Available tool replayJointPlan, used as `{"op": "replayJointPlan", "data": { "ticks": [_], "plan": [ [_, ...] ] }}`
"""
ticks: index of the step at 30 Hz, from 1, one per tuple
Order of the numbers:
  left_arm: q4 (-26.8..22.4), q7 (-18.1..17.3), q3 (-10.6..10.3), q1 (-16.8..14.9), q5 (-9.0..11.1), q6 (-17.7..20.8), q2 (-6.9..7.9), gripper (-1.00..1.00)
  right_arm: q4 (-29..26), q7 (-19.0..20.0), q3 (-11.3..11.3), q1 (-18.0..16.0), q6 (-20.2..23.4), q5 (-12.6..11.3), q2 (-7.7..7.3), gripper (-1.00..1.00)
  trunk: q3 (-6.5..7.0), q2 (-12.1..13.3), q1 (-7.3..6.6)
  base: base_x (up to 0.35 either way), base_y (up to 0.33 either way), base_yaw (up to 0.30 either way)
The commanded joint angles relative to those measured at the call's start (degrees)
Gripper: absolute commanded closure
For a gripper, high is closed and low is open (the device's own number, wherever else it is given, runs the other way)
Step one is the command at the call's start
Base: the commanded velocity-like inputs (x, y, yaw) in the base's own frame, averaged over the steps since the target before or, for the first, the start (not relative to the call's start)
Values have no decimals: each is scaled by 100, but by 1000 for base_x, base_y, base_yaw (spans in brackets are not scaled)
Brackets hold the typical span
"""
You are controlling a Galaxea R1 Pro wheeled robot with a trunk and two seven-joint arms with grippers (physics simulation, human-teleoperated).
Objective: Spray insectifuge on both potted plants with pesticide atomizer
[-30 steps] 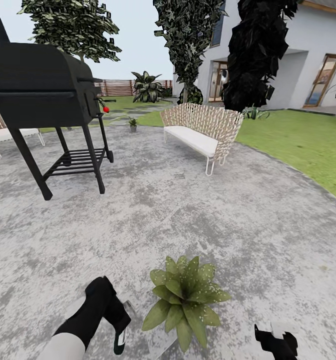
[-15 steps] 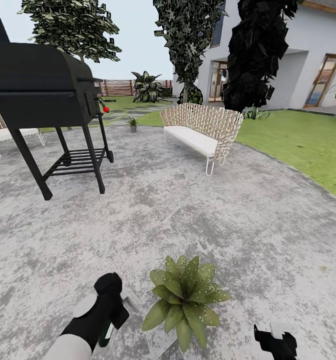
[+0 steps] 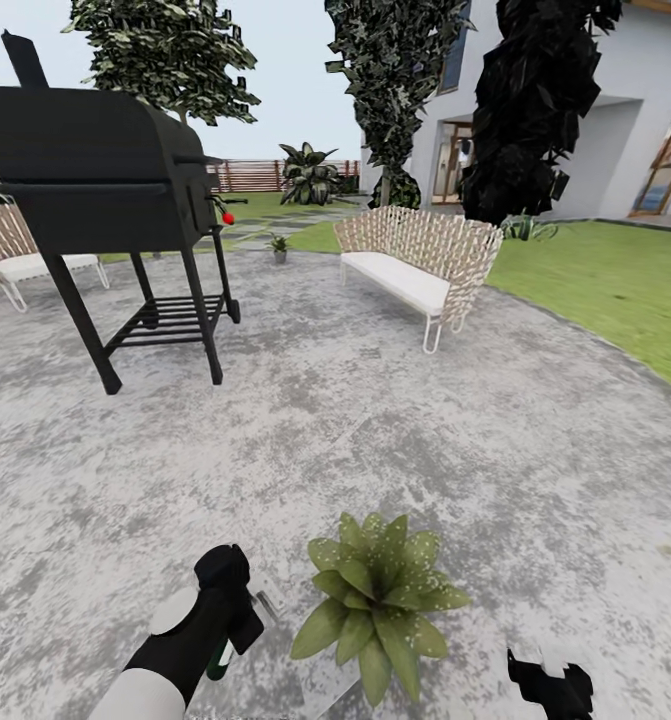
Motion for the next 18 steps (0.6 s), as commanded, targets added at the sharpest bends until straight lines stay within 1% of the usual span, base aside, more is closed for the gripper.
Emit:
{"op": "replayJointPlan", "data": {
  "ticks": [1, 4, 9, 14, 16, 18],
  "plan": [
    [-6, -56, 3, -4, -54, 25, -2, 100, 10, -30, -31, -1, -20, 61, -2, -100, -5, -2, -1, 0, -215, 276],
    [-8, -60, 13, -7, -52, 25, -6, 100, 10, -30, -31, -2, -20, 61, -2, -100, -5, -2, -1, 5, -255, 151],
    [-15, -64, -7, -12, -45, 25, -21, 100, 10, -30, -31, -3, -20, 61, -10, -100, -5, -2, -1, 70, -271, 14],
    [-17, -65, -16, -13, -53, 32, -17, 100, 10, -30, -31, 1, -20, 61, -10, -100, -5, -2, -1, 7, -273, 16],
    [-20, -65, -21, -13, -57, 33, -16, 100, 10, -30, -31, 0, -20, 61, -10, -100, -5, -2, -1, -185, -181, 214],
    [-24, -65, -30, -28, -61, 40, -16, 100, 10, -30, -31, -1, -20, 61, -10, -100, -5, -2, -1, -224, -52, 261]
  ]
}}
